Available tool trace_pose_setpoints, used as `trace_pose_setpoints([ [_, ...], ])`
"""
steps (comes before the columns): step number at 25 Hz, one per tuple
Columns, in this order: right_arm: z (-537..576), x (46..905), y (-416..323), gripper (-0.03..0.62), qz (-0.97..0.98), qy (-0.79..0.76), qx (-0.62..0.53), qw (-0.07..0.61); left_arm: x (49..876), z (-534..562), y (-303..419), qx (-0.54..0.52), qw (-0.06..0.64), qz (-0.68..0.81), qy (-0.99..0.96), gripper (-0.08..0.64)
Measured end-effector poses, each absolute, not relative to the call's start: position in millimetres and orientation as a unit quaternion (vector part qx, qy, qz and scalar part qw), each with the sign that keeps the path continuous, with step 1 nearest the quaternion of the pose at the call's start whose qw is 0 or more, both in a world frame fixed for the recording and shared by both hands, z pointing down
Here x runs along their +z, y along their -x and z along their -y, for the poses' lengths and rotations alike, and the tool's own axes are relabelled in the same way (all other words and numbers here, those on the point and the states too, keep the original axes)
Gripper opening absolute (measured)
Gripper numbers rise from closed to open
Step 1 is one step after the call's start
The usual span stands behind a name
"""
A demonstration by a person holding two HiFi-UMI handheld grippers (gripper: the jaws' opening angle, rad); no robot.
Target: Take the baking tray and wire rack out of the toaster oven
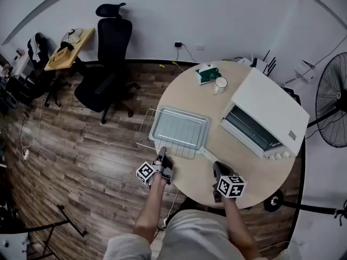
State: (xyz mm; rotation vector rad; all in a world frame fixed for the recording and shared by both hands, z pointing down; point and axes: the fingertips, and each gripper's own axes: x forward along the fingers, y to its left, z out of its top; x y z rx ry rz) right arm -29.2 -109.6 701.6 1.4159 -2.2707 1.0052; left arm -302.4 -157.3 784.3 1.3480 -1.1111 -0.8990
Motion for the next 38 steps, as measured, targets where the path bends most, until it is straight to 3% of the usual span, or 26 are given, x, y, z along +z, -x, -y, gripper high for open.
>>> trace_pose_setpoints([
  [18,108,706,33,-0.003,0.782,-0.496,0.352,0.140,813,176,273,-0.278,0.659,0.423,-0.556,0.066],
  [26,99,708,31,-0.003,0.774,-0.503,0.355,0.149,823,179,265,-0.257,0.717,0.403,-0.507,0.125],
  [32,89,714,16,-0.003,0.762,-0.514,0.358,0.164,823,176,261,-0.258,0.729,0.397,-0.494,0.217],
  [38,87,715,21,-0.003,0.763,-0.508,0.363,0.166,830,168,256,-0.267,0.732,0.396,-0.486,0.233],
])
